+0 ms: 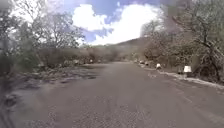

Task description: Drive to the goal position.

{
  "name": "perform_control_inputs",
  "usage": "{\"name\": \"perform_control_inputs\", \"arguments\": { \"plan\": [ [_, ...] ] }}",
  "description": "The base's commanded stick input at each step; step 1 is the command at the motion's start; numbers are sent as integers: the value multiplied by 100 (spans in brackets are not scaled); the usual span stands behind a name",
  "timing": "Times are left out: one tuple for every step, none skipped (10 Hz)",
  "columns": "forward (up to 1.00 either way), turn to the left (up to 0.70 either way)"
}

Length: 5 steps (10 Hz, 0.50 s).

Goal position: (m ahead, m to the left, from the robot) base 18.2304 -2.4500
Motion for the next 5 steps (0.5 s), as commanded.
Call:
{"name": "perform_control_inputs", "arguments": {
  "plan": [
    [70, 0],
    [70, 0],
    [70, 0],
    [70, 0],
    [70, 0]
  ]
}}
